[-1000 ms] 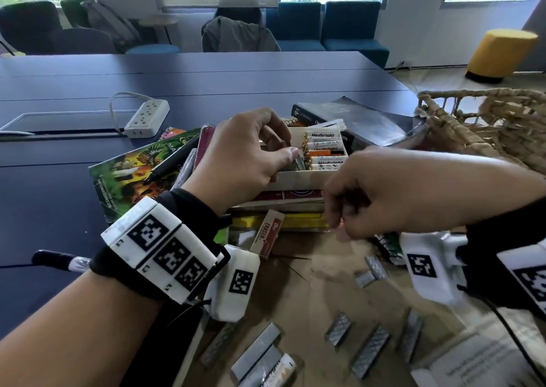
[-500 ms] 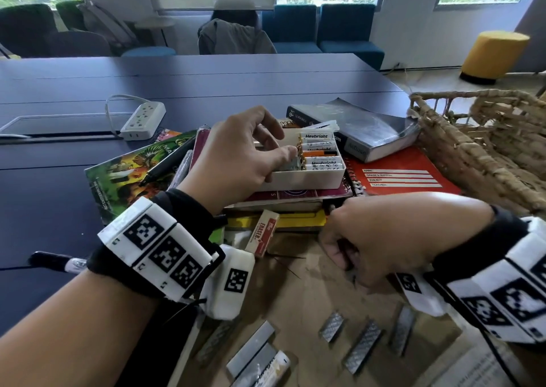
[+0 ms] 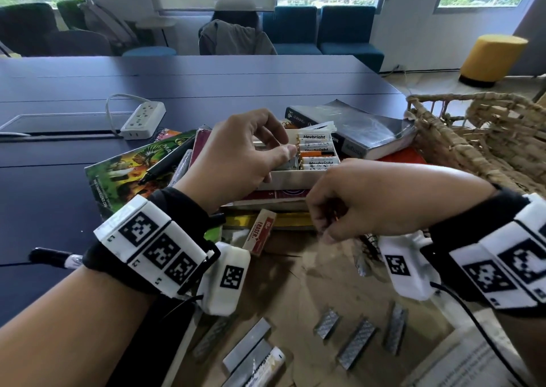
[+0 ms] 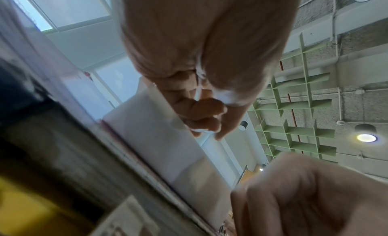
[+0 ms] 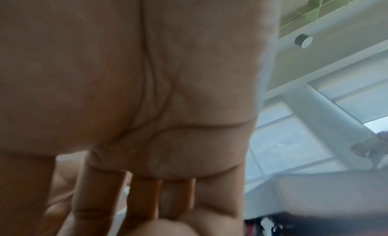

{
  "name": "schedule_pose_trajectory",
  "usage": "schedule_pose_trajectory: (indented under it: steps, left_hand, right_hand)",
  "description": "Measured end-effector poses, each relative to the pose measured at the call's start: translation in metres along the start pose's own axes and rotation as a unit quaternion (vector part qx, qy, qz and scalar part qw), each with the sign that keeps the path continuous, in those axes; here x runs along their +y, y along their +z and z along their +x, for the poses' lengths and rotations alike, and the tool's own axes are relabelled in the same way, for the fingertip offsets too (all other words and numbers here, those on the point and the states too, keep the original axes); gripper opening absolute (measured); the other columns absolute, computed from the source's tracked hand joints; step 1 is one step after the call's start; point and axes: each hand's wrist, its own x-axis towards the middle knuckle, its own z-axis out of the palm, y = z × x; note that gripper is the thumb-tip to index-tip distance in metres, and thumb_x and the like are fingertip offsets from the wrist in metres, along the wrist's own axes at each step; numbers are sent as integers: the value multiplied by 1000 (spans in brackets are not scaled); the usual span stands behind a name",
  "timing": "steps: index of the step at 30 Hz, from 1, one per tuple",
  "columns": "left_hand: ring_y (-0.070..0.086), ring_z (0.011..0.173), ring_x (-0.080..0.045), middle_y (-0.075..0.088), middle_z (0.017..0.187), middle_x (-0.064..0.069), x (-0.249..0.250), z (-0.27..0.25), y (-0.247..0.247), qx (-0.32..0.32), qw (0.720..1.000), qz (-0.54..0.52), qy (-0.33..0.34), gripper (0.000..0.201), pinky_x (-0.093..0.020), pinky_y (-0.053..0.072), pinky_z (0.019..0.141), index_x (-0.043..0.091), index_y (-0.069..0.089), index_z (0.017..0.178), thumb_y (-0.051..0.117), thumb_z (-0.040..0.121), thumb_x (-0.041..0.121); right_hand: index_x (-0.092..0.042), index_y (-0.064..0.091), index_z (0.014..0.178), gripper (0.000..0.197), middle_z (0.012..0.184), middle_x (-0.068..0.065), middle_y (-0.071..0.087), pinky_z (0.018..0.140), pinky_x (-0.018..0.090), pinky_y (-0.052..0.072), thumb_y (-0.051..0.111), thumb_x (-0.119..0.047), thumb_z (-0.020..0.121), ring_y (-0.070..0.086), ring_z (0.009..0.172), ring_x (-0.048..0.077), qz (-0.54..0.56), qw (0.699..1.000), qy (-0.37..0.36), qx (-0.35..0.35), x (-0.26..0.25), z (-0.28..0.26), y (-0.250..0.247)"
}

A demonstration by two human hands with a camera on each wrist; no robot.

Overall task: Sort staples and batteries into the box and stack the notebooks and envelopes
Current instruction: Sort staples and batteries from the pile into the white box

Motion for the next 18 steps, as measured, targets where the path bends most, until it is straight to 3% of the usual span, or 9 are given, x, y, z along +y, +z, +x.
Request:
schedule_pose_trajectory:
  steps: [4,8,11,13,15,18]
  left_hand:
    - [64,51,-11,69,81,5,6,-3,-3,-32,999,-5,9,12,-18,45,50,20,67,90,76,92,28]
    - [53,48,-4,63,62,6,17,-7,-11,-114,993,24,32,15,-16,41,50,16,68,84,73,94,26]
    - [52,52,-7,64,62,0,30,-9,-21,-206,977,37,47,14,-20,42,51,12,71,89,69,96,23]
    - [55,55,-10,66,67,-1,35,-12,-27,-269,960,50,53,13,-25,45,52,11,72,92,68,96,23]
    - [61,57,-16,68,68,0,36,-14,-30,-315,943,102,43,19,-31,51,55,15,71,88,68,95,32]
    - [68,63,-15,72,73,0,36,-19,-26,-375,905,200,24,23,-38,58,62,21,72,85,69,92,42]
  right_hand:
    - [-27,69,76,14,72,-14,67,62,25,50,83,-30,82,60,64,4,21,999,9,30,1,-2,-16]
    - [-29,71,77,13,74,-15,69,67,29,52,82,-31,83,62,65,4,49,997,14,52,0,-4,-29]
    - [-28,71,76,14,69,-6,67,69,45,54,81,-37,81,62,64,13,57,994,-5,89,-2,5,-31]
    - [-28,72,78,14,70,-1,66,69,51,54,75,-41,77,62,67,20,63,993,-26,100,-4,13,-29]
    - [-26,73,82,13,73,-1,68,69,50,54,75,-38,78,62,68,20,69,991,-45,101,-3,18,-26]
    - [-21,72,80,9,73,-5,69,66,39,53,79,-27,82,60,64,13,86,986,-56,132,1,22,-19]
